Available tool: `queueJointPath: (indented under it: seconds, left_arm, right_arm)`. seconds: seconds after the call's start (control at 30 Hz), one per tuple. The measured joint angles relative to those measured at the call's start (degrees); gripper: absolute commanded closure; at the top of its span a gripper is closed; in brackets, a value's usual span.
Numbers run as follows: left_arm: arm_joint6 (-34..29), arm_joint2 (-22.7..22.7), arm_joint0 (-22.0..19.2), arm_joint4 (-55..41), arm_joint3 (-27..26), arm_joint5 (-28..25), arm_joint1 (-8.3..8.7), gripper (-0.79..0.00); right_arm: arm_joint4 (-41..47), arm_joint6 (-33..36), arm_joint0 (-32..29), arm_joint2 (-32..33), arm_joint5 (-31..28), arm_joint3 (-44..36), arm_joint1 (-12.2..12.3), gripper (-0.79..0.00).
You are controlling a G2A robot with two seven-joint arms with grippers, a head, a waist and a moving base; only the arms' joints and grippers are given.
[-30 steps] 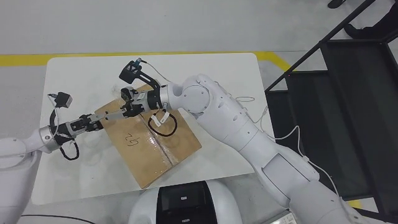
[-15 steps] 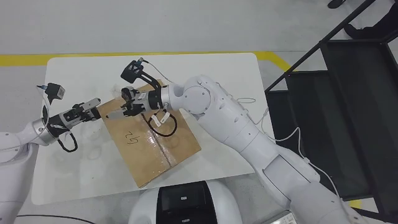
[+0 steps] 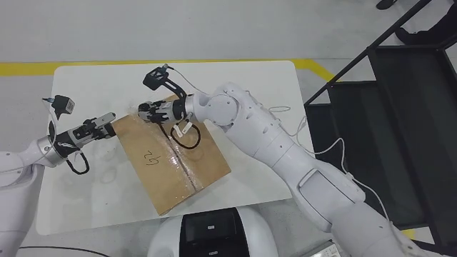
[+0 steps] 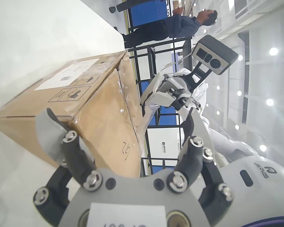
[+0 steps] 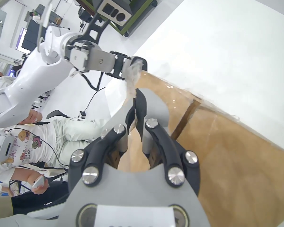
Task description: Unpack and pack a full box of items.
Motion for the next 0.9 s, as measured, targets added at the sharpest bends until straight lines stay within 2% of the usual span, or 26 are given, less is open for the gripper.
queueJointPath:
  seconds: [0.5,0.9]
  left_arm:
    - [0.0,0.0,0.0,0.0,0.0,0.0,0.0,-0.785]
    - [0.0,0.0,0.0,0.0,0.0,0.0,0.0,-0.785]
  right_arm:
    - [-7.3,-5.8,2.2,-3.3,5.3,4.4,-1.9,0.0]
    - [-12.1,-6.7,2.1,-4.0,9.4,3.7,-2.5,0.0]
